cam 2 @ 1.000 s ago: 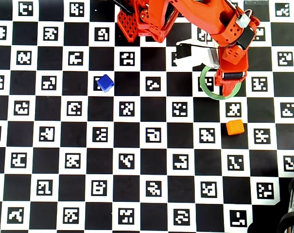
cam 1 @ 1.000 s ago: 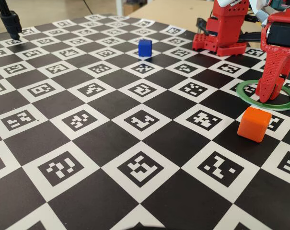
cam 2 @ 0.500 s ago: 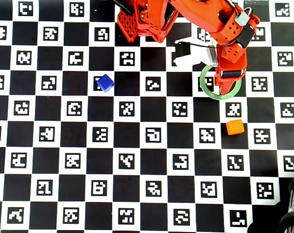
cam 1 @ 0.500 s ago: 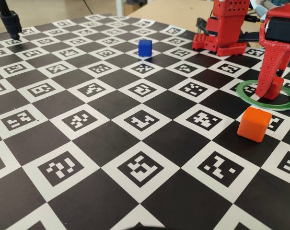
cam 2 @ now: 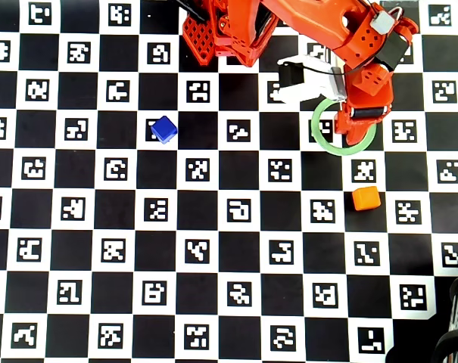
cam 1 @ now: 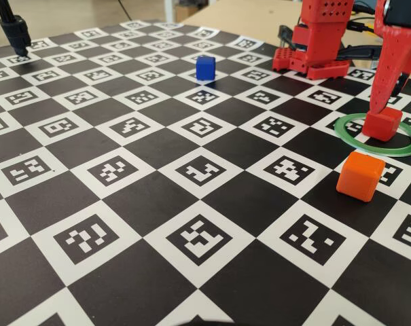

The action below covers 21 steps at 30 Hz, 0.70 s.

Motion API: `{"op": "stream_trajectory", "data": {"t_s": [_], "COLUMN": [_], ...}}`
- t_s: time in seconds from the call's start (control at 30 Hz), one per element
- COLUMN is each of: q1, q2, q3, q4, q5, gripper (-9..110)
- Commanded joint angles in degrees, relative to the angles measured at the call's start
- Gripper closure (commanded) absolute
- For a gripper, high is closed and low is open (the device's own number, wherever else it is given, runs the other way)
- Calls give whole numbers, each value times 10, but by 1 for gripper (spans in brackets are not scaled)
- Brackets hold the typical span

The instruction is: Grab the red cube then put it in the green circle then put the blue cube on top and finally the orange cube on top

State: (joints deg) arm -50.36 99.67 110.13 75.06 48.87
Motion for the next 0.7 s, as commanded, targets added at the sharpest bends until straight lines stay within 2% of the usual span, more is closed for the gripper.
{"op": "stream_trajectory", "data": {"t_s": [0.0, 0.13, 0.43, 0.5, 0.67], "q1": [61, 130, 305, 341, 426], "q2": [40, 40, 42, 42, 58], "q3": [-85, -120, -188, -207, -231], "q4": [49, 101, 199, 216, 255], "q5": [-29, -84, -290, -361, -400], "gripper": [66, 66, 71, 70, 70]}}
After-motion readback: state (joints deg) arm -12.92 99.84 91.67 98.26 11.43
